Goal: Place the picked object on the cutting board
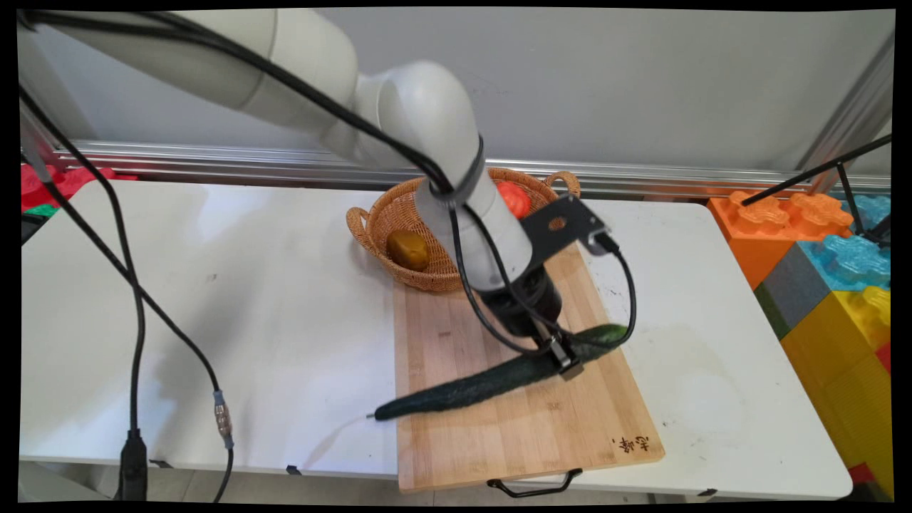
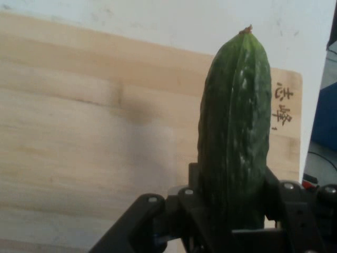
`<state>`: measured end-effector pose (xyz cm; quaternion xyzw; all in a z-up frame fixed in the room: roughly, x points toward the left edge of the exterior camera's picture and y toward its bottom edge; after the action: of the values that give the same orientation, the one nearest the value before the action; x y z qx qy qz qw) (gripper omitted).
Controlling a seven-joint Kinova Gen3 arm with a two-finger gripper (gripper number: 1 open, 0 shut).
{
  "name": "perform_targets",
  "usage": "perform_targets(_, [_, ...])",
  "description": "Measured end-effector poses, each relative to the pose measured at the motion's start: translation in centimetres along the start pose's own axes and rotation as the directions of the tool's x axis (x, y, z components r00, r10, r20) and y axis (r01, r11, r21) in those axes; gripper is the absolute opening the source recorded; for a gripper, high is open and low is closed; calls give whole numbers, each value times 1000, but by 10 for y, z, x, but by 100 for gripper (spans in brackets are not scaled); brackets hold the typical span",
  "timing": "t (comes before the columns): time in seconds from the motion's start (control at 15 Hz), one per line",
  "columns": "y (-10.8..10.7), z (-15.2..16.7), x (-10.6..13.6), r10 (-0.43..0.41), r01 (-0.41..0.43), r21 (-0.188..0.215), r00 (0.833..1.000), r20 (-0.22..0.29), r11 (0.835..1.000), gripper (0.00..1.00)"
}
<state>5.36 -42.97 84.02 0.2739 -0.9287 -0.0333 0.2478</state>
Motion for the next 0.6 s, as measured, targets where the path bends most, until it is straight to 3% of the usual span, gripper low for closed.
perform_targets(0.4, [-4, 30, -11, -32, 32, -22, 999, -6, 999, 0])
perform_targets(0.47, [-5, 32, -11, -32, 32, -22, 999, -10, 999, 100])
perform_targets(0.6, [-6, 33, -8, -29, 29, -20, 999, -21, 999, 100])
